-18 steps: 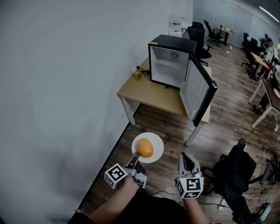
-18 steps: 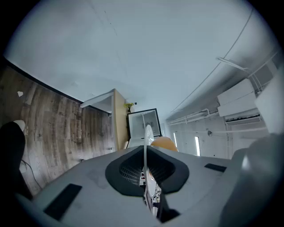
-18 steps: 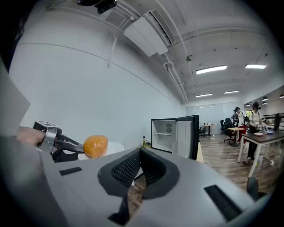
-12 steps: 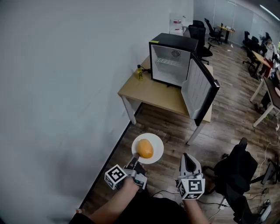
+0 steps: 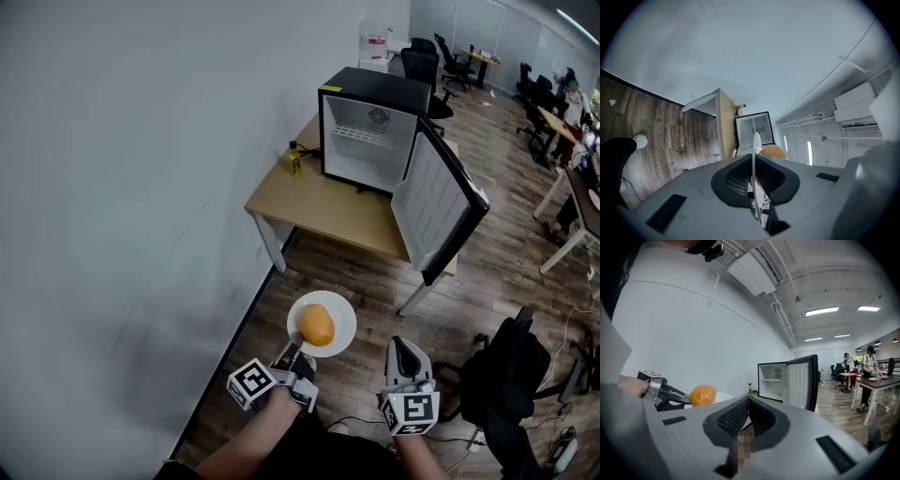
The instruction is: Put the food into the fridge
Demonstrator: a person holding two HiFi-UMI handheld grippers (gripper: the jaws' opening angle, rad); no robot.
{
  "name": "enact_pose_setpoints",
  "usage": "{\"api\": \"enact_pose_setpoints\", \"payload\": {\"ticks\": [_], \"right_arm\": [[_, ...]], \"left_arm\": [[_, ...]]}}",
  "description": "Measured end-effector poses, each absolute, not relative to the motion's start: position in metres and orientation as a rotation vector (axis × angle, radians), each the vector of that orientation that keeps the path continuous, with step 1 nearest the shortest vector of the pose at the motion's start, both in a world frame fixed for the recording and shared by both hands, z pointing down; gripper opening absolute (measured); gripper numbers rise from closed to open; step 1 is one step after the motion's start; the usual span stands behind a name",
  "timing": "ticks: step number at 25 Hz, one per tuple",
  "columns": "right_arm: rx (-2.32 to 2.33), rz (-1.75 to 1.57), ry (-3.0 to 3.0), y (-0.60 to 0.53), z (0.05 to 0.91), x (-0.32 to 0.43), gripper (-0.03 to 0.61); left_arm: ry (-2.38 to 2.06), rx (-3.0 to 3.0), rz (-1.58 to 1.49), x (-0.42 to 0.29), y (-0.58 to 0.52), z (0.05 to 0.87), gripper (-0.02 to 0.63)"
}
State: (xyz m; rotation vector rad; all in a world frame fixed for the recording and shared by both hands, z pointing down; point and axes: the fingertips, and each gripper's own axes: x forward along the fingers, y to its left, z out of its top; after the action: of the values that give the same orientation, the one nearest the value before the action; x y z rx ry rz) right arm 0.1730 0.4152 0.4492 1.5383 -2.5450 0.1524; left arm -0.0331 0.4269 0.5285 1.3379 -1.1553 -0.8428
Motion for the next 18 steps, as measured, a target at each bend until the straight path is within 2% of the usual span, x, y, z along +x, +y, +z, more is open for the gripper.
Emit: {"api": "enact_pose_setpoints", "payload": {"ticks": [6, 18], "right_arm": [[1.578, 0.111, -2.550, 0.343, 0.432, 0.152, 0.060], [1.629, 0.273, -2.505, 0.229, 0.449, 0.105, 0.060]], "left_arm": [[-1.114, 1.339, -0.816, -0.049, 0.365, 0.531, 0.021], [-1.076, 1.393, -0.755, -0.093, 0.245, 0.510, 0.021]]}}
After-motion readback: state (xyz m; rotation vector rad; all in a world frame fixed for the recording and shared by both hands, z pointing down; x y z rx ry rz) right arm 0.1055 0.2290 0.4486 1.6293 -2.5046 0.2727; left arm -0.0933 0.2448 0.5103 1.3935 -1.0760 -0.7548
